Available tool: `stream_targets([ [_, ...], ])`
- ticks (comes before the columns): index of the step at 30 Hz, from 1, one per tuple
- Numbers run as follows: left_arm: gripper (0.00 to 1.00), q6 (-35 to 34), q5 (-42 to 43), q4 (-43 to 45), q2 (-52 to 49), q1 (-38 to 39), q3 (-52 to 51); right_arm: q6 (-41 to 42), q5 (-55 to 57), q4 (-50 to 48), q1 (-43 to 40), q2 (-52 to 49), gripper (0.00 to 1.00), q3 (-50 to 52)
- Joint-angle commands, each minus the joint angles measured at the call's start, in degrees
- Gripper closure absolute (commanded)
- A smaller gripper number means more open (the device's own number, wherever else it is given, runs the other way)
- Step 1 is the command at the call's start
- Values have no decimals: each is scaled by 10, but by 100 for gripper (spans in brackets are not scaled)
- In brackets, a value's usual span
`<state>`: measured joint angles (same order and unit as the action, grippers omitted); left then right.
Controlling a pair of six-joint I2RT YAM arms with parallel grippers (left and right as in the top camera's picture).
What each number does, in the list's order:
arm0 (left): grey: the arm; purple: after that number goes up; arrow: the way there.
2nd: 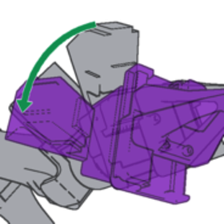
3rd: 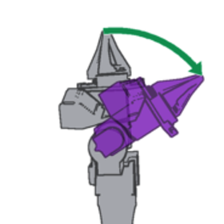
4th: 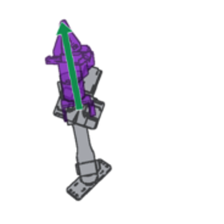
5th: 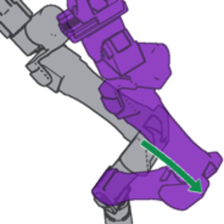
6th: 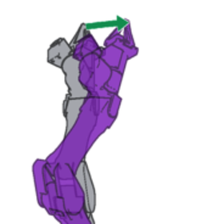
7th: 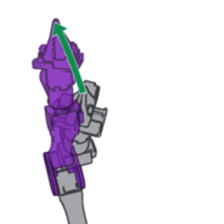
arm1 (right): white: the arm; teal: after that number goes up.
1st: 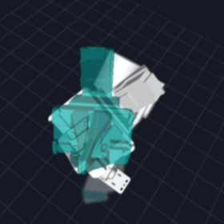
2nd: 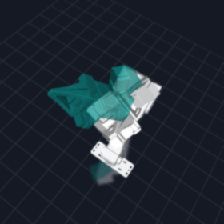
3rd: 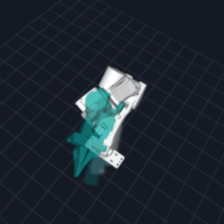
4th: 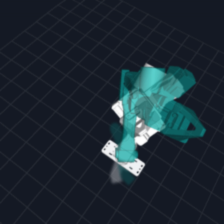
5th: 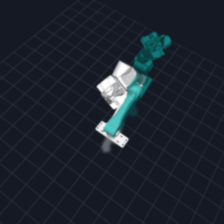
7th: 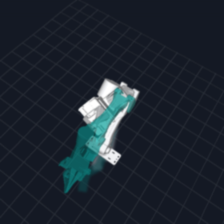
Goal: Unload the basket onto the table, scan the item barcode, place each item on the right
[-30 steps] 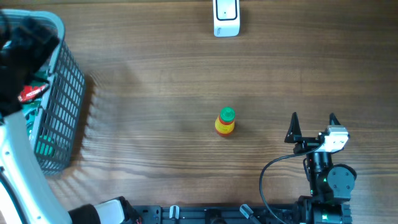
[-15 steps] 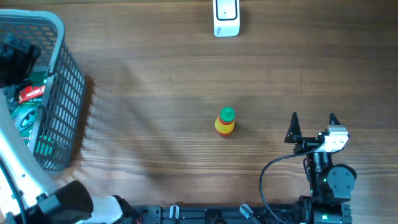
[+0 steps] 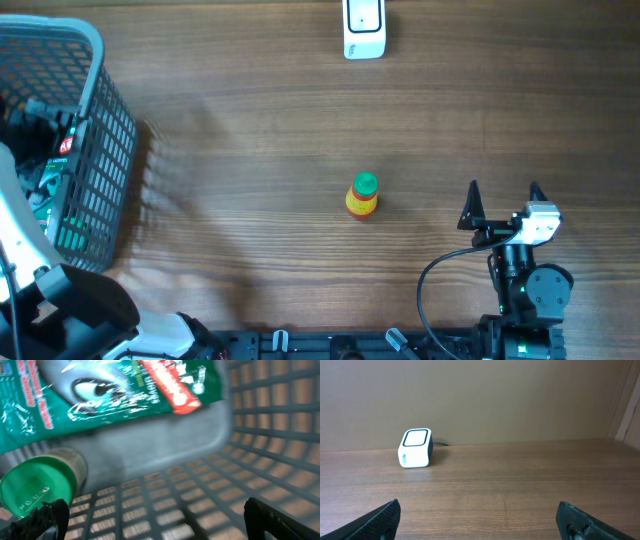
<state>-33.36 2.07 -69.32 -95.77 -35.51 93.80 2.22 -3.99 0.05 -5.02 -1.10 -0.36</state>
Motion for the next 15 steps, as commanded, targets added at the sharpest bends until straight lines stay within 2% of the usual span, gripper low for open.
stream_targets([
  [1, 0, -6, 4, 27, -3, -10, -40, -7, 6, -1, 3, 3, 0, 1],
  [15, 0, -5, 2, 167, -7, -10, -174, -7, 6, -1, 3, 3, 0, 1],
])
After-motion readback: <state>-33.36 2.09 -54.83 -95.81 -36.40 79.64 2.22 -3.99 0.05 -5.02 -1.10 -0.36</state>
